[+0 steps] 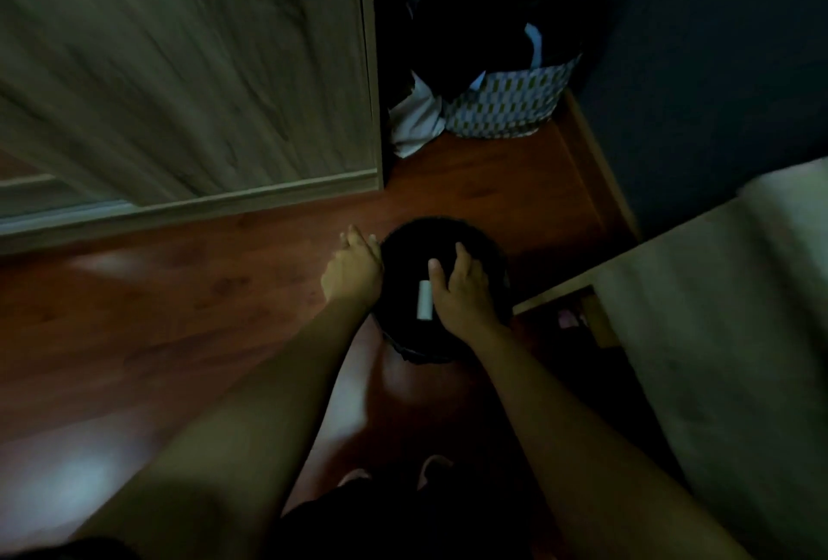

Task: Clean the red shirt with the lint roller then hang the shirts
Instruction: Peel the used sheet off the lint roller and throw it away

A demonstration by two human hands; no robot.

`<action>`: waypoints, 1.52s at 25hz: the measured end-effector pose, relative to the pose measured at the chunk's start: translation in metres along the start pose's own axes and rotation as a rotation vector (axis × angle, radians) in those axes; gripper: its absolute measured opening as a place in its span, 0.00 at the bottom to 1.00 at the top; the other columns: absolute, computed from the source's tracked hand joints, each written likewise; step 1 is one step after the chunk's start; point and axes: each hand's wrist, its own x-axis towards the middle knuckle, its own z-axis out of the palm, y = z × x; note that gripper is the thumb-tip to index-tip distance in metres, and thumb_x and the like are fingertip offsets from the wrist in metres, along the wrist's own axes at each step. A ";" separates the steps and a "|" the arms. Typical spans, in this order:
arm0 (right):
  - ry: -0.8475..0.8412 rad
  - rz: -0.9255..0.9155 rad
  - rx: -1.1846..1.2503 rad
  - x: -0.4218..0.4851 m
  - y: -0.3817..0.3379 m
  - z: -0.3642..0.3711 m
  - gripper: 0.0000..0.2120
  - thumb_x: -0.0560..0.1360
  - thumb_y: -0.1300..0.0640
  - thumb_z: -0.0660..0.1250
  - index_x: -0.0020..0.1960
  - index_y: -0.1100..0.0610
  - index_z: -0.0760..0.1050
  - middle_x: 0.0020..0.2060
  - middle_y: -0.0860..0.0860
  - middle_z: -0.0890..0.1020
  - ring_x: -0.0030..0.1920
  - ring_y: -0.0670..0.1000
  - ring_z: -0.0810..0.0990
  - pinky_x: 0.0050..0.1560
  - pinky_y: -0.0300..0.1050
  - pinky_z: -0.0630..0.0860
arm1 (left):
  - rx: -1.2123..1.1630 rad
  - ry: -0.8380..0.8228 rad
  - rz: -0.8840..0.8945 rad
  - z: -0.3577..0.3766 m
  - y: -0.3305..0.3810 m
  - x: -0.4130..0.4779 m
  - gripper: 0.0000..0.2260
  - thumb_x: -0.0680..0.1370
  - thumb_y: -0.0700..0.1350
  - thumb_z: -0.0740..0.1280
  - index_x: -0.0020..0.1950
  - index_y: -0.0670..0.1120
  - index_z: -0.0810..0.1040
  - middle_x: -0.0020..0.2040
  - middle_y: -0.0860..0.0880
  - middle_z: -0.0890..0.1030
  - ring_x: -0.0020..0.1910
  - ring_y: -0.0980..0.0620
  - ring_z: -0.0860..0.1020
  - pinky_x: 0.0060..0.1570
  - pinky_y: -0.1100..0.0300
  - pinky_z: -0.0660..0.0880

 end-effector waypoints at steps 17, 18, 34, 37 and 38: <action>0.613 -0.312 -0.217 -0.324 -0.059 -0.335 0.29 0.77 0.42 0.49 0.72 0.57 0.60 0.68 0.56 0.69 0.66 0.56 0.67 0.65 0.53 0.66 | -0.316 0.070 0.643 -0.208 0.215 -0.302 0.17 0.81 0.45 0.55 0.68 0.40 0.69 0.65 0.39 0.74 0.64 0.40 0.72 0.60 0.55 0.67; 0.614 -0.309 -0.234 -0.341 -0.040 -0.346 0.29 0.77 0.42 0.49 0.72 0.57 0.60 0.68 0.56 0.69 0.67 0.56 0.66 0.65 0.52 0.65 | -0.323 0.052 0.677 -0.194 0.220 -0.324 0.17 0.81 0.44 0.55 0.68 0.40 0.70 0.65 0.39 0.75 0.64 0.41 0.73 0.60 0.56 0.67; 0.271 -0.262 -0.559 -0.445 0.244 -0.462 0.28 0.78 0.44 0.56 0.75 0.48 0.51 0.77 0.52 0.52 0.75 0.57 0.53 0.72 0.56 0.59 | 0.089 -0.306 1.228 0.003 0.280 -0.582 0.19 0.78 0.51 0.55 0.61 0.43 0.78 0.61 0.41 0.79 0.57 0.44 0.79 0.56 0.59 0.73; 0.229 -0.249 -0.555 -0.435 0.251 -0.459 0.28 0.78 0.47 0.58 0.75 0.49 0.53 0.76 0.53 0.53 0.73 0.59 0.58 0.69 0.57 0.63 | 0.242 -0.318 1.321 0.027 0.280 -0.592 0.18 0.76 0.52 0.58 0.58 0.45 0.79 0.58 0.41 0.80 0.52 0.43 0.80 0.50 0.58 0.78; 0.248 -0.250 -0.549 -0.433 0.251 -0.458 0.26 0.79 0.50 0.59 0.74 0.50 0.56 0.75 0.54 0.55 0.70 0.60 0.61 0.66 0.57 0.67 | 0.292 -0.295 1.329 0.032 0.282 -0.594 0.17 0.74 0.52 0.58 0.54 0.46 0.80 0.55 0.42 0.81 0.48 0.44 0.81 0.46 0.60 0.78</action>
